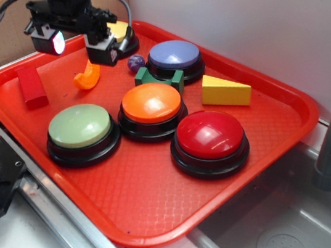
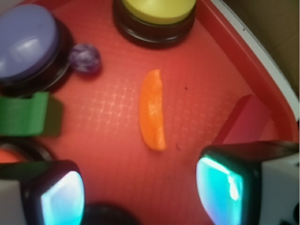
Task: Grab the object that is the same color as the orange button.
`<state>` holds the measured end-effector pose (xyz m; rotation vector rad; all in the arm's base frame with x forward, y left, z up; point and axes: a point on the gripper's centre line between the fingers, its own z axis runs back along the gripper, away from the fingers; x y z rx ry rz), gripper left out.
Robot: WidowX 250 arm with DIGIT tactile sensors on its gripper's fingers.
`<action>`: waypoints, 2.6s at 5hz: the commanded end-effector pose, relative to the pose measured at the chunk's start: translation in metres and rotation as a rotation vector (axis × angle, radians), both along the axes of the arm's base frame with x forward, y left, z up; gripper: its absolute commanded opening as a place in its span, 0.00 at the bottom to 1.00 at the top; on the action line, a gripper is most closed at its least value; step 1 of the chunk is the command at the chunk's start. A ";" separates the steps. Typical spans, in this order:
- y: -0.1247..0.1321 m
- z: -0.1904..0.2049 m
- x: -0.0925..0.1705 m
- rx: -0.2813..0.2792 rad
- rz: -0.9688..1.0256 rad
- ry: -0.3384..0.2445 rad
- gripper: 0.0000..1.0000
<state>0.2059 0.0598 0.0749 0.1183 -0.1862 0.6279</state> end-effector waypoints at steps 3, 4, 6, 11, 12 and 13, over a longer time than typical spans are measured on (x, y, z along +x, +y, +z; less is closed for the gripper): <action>0.030 -0.052 0.018 -0.082 0.036 -0.074 1.00; 0.028 -0.057 0.021 -0.073 0.048 -0.078 1.00; 0.029 -0.055 0.015 -0.071 0.090 -0.094 0.00; -0.004 0.082 0.010 -0.110 -0.083 0.030 0.00; -0.024 0.109 0.008 -0.150 -0.192 0.008 0.00; -0.037 0.117 0.001 -0.096 -0.226 -0.059 0.00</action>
